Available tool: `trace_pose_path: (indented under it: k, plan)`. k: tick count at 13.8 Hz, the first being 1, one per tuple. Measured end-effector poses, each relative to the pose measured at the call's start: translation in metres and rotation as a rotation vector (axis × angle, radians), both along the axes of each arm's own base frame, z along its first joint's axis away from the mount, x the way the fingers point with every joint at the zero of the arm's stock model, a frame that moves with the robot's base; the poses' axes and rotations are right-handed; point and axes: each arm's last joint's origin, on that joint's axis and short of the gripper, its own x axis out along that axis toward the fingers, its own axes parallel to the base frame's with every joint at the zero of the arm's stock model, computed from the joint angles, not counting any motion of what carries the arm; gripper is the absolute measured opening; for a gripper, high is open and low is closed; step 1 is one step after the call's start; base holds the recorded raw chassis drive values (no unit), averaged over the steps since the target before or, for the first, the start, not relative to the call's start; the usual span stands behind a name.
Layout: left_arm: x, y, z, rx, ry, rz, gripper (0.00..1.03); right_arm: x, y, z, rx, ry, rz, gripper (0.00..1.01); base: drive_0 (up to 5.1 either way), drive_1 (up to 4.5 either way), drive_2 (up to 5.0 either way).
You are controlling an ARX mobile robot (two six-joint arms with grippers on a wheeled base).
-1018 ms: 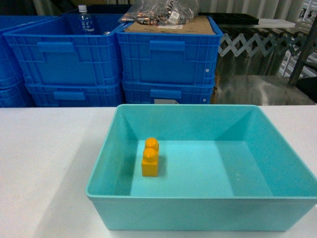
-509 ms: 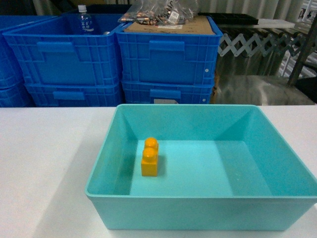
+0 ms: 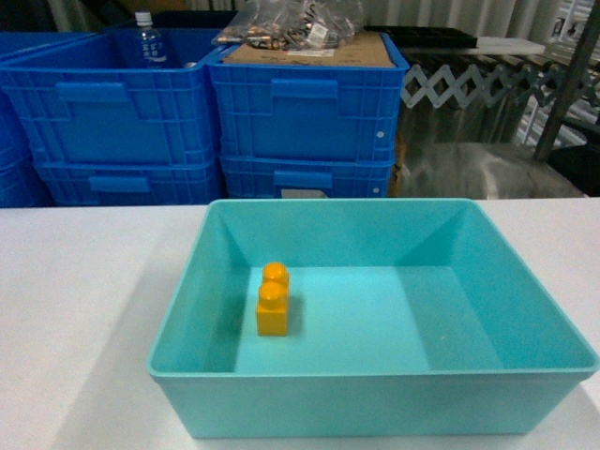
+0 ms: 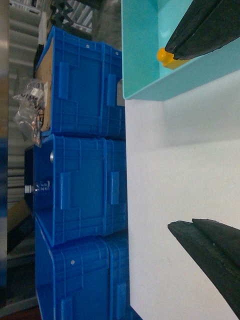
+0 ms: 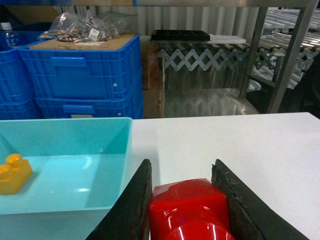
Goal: Pick red block from blue box to shelf
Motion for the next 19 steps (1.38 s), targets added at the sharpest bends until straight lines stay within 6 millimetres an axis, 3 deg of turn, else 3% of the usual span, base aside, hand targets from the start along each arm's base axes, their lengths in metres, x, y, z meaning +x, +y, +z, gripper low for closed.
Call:
trace_pose_path:
  k: [19]
  plan:
    - [0.0000, -0.0001, 0.0000, 0.000, 0.000, -0.001, 0.98, 0.0000, 0.0000, 0.0000, 0.000, 0.000, 0.000, 0.29, 0.0, 0.00, 0.0]
